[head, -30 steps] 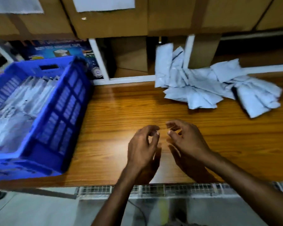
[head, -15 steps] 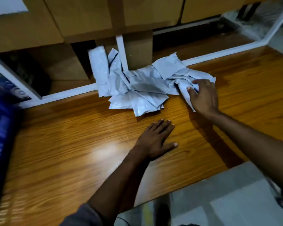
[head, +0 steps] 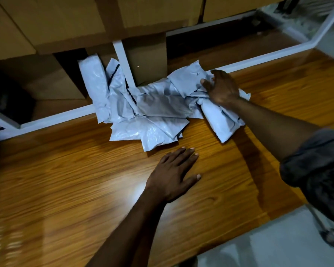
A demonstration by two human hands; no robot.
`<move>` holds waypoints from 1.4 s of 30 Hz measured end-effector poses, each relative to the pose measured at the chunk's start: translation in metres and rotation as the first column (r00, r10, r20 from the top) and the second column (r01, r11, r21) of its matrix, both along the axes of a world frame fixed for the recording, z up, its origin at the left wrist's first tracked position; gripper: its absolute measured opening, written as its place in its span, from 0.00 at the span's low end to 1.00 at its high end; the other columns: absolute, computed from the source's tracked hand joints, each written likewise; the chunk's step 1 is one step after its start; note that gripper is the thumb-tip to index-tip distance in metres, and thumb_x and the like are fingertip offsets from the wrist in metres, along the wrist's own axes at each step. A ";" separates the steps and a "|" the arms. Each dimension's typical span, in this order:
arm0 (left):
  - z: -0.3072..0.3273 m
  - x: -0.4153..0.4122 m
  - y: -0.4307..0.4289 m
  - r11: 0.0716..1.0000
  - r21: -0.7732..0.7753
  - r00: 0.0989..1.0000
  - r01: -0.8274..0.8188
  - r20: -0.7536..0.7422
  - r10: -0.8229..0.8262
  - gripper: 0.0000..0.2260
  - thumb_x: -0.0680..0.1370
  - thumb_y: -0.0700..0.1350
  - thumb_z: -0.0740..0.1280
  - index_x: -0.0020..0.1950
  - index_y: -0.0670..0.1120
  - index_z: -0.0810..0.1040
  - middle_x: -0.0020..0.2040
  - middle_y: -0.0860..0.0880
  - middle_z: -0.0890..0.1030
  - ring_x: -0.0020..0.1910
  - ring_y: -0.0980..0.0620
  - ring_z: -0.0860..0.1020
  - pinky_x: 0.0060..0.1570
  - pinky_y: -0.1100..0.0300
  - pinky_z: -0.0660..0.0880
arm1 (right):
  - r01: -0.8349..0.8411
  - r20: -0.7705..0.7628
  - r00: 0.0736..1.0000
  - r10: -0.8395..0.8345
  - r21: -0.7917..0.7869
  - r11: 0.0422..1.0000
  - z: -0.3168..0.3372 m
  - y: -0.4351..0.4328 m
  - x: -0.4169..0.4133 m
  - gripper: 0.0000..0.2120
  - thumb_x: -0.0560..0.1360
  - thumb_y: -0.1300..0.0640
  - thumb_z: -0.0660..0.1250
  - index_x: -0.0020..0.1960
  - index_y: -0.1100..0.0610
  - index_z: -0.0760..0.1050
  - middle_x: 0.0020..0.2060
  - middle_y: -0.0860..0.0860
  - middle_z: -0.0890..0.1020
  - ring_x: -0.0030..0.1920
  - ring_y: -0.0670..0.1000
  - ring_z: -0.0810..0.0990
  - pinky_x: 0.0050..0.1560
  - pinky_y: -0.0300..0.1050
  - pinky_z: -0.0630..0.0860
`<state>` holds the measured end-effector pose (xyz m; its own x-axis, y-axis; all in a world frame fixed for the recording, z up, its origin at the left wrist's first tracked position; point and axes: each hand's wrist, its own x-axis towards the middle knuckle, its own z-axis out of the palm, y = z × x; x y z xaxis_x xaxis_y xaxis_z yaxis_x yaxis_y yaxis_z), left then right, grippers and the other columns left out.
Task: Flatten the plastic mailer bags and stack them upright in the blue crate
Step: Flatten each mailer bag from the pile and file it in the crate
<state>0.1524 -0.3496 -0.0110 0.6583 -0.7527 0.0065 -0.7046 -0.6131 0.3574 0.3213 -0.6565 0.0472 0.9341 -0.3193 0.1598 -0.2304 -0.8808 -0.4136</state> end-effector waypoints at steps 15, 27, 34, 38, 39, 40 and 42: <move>-0.001 0.004 0.000 0.998 -0.031 0.999 -0.045 -0.004 0.045 0.28 0.84 0.66 0.53 0.83 0.57 0.59 0.83 0.60 0.55 0.81 0.63 0.45 0.75 0.62 0.46 | -0.273 -0.234 0.941 0.243 -0.108 0.956 -0.004 0.046 0.076 0.39 0.73 0.39 0.70 0.77 0.49 0.58 0.76 0.57 0.60 0.76 0.64 0.56 0.71 0.66 0.60; -0.002 0.001 0.002 0.997 -0.060 0.999 -0.043 -0.004 0.043 0.29 0.84 0.67 0.53 0.82 0.57 0.61 0.83 0.60 0.57 0.82 0.61 0.50 0.76 0.56 0.52 | -0.125 0.317 0.912 0.261 -0.393 0.911 0.047 0.079 -0.023 0.19 0.64 0.49 0.64 0.50 0.59 0.73 0.52 0.60 0.74 0.54 0.62 0.71 0.51 0.55 0.68; -0.008 -0.024 0.034 0.987 -0.123 0.994 -0.105 0.010 0.107 0.25 0.85 0.61 0.53 0.80 0.54 0.67 0.81 0.56 0.63 0.81 0.55 0.56 0.77 0.50 0.59 | -0.282 0.431 0.809 0.399 -0.310 0.908 0.067 0.151 -0.147 0.15 0.61 0.55 0.65 0.46 0.59 0.68 0.48 0.58 0.72 0.54 0.59 0.69 0.51 0.51 0.67; -0.005 -0.067 0.095 0.978 -0.158 0.989 -0.137 0.029 0.143 0.23 0.86 0.59 0.55 0.79 0.53 0.68 0.80 0.54 0.66 0.81 0.53 0.59 0.77 0.49 0.61 | -0.454 0.322 0.793 0.516 -0.253 0.855 0.056 0.207 -0.225 0.16 0.61 0.57 0.67 0.45 0.58 0.66 0.47 0.56 0.69 0.52 0.57 0.66 0.47 0.51 0.63; -0.004 -0.083 0.116 0.971 -0.180 0.985 -0.160 0.029 0.167 0.22 0.86 0.58 0.56 0.79 0.53 0.70 0.79 0.54 0.68 0.80 0.53 0.61 0.76 0.50 0.62 | -0.505 0.279 0.788 0.549 -0.217 0.836 0.051 0.223 -0.243 0.17 0.60 0.58 0.68 0.45 0.57 0.66 0.48 0.54 0.68 0.52 0.56 0.65 0.47 0.50 0.62; -0.003 -0.098 0.136 0.953 -0.229 0.978 -0.199 0.023 0.209 0.20 0.86 0.57 0.58 0.76 0.53 0.73 0.77 0.55 0.71 0.78 0.53 0.65 0.74 0.51 0.65 | -0.560 0.236 0.778 0.583 -0.161 0.813 0.045 0.238 -0.258 0.18 0.59 0.59 0.69 0.45 0.56 0.66 0.48 0.53 0.67 0.53 0.55 0.64 0.46 0.49 0.62; -0.007 -0.127 0.178 0.809 -0.429 0.911 -0.401 -0.092 0.403 0.13 0.84 0.51 0.63 0.67 0.55 0.80 0.68 0.56 0.79 0.69 0.54 0.75 0.67 0.50 0.73 | -0.676 0.164 0.718 0.677 -0.072 0.734 0.038 0.270 -0.286 0.16 0.60 0.63 0.70 0.44 0.54 0.68 0.48 0.50 0.67 0.54 0.54 0.66 0.47 0.48 0.65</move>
<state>0.0250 -0.1720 -0.0180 0.9010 -0.3414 0.2678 -0.4306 -0.6273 0.6489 0.0358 -0.3867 0.0853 0.8591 0.3887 0.3330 0.4997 -0.7777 -0.3815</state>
